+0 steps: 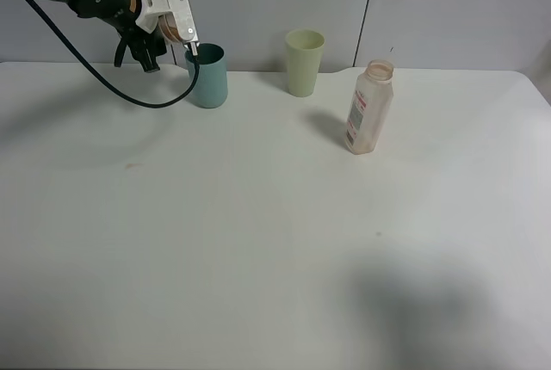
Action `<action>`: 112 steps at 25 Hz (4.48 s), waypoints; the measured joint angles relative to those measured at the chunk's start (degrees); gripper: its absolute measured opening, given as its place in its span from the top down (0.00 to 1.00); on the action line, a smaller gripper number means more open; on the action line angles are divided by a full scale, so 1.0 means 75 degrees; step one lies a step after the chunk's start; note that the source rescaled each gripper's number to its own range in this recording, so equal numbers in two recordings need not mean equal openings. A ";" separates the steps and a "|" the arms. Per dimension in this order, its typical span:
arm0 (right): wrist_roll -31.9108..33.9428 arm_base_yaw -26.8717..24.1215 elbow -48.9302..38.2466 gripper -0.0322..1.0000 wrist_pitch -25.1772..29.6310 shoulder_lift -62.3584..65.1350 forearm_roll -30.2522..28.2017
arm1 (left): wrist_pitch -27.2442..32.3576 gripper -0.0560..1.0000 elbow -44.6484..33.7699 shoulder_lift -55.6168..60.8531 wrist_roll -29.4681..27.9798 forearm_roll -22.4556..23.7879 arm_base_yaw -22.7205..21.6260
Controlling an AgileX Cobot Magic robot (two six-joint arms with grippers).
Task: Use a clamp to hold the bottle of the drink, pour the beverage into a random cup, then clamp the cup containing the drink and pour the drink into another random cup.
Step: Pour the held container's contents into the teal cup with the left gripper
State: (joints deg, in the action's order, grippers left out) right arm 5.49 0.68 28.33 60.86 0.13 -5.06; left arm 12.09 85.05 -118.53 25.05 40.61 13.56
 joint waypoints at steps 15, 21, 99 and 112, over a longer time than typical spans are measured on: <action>0.0000 0.0000 0.0000 0.00 0.0000 0.0000 0.0000 | 0.0005 0.94 0.0000 0.0000 0.0463 -0.0051 0.0000; 0.0000 0.0000 0.0000 0.00 0.0000 0.0000 0.0000 | 0.0005 0.94 0.0000 0.0000 0.0638 -0.0086 0.0000; 0.0000 0.0000 0.0000 0.00 0.0000 0.0000 0.0000 | -0.0041 0.94 0.0431 -0.0016 0.3342 -0.0294 0.0136; 0.0000 0.0000 0.0000 0.00 0.0000 0.0000 0.0000 | -0.0160 0.94 0.0431 -0.0016 0.3342 -0.0250 0.0188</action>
State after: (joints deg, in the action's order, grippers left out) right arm 5.49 0.68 28.33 60.86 0.13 -5.06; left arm 10.89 88.29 -118.65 50.11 38.74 14.97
